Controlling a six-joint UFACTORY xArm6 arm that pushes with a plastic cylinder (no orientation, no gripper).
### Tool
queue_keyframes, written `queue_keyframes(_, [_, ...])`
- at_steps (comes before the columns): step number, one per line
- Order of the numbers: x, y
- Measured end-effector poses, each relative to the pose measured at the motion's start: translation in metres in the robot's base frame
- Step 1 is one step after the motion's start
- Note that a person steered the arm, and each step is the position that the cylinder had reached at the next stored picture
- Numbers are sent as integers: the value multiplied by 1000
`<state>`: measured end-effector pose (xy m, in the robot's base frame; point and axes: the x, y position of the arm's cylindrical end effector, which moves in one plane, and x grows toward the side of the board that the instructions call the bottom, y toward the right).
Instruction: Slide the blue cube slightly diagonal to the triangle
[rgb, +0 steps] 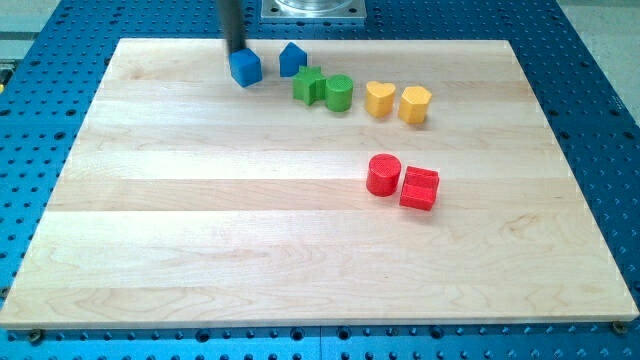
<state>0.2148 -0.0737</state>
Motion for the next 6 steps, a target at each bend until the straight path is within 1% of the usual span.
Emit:
queue_keyframes(1, [-16,74])
queue_keyframes(2, [-17,125])
queue_keyframes(3, [-8,119])
queue_keyframes(4, [3,48])
queue_keyframes(5, [19,30])
queue_keyframes(6, [50,-41])
